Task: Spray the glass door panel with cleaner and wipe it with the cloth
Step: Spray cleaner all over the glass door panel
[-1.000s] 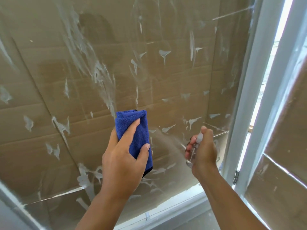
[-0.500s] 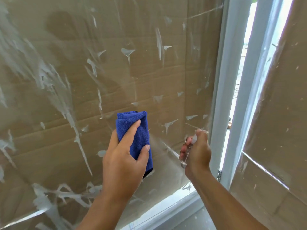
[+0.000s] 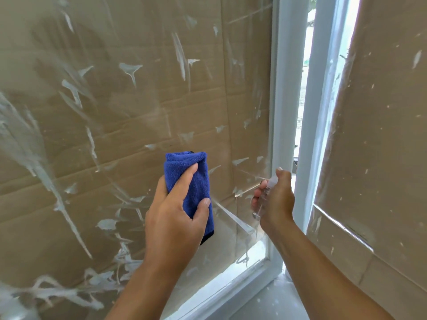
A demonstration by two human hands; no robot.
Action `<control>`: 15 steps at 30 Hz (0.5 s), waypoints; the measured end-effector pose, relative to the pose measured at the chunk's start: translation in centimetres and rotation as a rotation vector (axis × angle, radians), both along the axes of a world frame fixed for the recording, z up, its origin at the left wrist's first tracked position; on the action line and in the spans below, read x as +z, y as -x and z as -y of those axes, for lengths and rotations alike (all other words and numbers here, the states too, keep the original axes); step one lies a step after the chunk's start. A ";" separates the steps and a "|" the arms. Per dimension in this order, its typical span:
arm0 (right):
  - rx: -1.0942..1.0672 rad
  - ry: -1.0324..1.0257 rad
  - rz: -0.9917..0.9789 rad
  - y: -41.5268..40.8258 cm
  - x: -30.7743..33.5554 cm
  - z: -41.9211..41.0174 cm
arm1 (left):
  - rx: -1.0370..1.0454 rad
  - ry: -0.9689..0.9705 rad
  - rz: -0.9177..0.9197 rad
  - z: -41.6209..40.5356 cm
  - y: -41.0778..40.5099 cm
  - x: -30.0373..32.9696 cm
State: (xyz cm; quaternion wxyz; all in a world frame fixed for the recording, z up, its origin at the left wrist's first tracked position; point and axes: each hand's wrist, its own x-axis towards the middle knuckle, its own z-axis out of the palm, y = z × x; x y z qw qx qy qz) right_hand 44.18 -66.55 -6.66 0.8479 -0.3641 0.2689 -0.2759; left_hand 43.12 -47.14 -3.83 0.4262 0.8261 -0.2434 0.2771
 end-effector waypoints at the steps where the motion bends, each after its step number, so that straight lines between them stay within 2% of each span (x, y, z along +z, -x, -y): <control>1: 0.004 -0.002 -0.009 0.0 0.0 0.3 | -0.004 -0.003 0.000 0.3 0.1 0.0; 7: -0.101 0.031 -0.045 0.0 -1.1 1.2 | -0.026 -0.014 -0.004 1.4 0.1 -0.6; 15: 0.110 0.177 -0.040 1.3 -4.1 1.6 | -0.017 -0.027 -0.028 1.1 0.1 -2.0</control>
